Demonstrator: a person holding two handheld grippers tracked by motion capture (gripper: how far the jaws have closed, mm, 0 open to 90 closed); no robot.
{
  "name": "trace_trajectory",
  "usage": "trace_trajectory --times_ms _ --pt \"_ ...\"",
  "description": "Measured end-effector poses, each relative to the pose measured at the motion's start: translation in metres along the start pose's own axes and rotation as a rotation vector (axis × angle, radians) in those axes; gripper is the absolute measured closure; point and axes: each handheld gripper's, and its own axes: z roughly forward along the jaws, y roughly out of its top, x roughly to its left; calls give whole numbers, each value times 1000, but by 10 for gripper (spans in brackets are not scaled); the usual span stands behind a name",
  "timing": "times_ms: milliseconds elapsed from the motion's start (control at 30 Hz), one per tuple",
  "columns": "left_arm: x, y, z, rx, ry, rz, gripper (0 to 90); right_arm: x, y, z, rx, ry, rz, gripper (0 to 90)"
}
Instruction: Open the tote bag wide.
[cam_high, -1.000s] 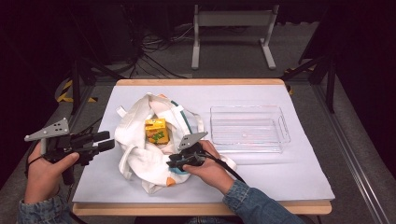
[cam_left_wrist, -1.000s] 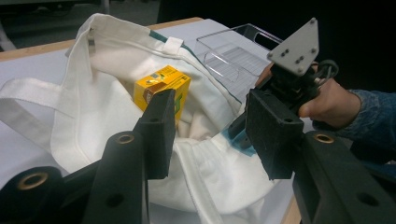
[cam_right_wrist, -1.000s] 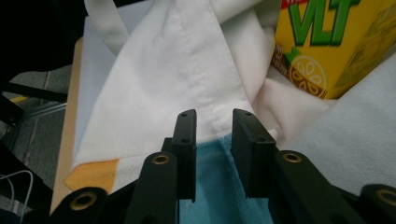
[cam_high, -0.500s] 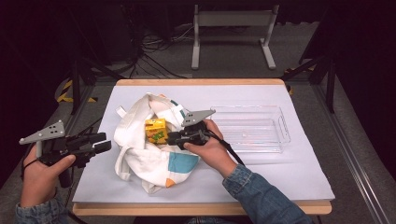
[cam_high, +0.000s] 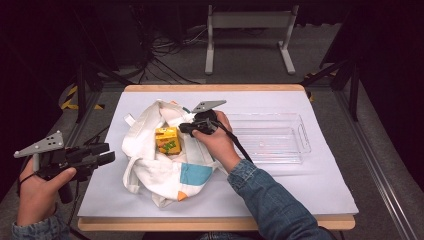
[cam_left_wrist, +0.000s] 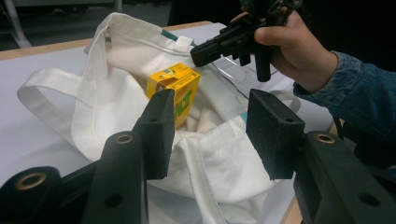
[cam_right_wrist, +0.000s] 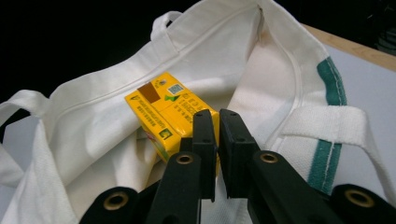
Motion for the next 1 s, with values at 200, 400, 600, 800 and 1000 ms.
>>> trace_trajectory --times_ms 200,400,600,800,1000 --pt "0 1 0 -2 -5 -3 533 -8 -4 19 55 -61 42 892" --pt "0 1 -1 -5 -5 -2 533 -19 -12 36 137 -147 85 894" --pt "1 1 -1 -5 -5 3 533 -32 -24 50 203 -174 145 894" --pt "0 1 -2 -12 -7 -6 531 -39 -32 55 233 -193 157 891" --pt "2 2 -1 -13 -5 -2 510 -35 -26 47 190 -168 155 839"
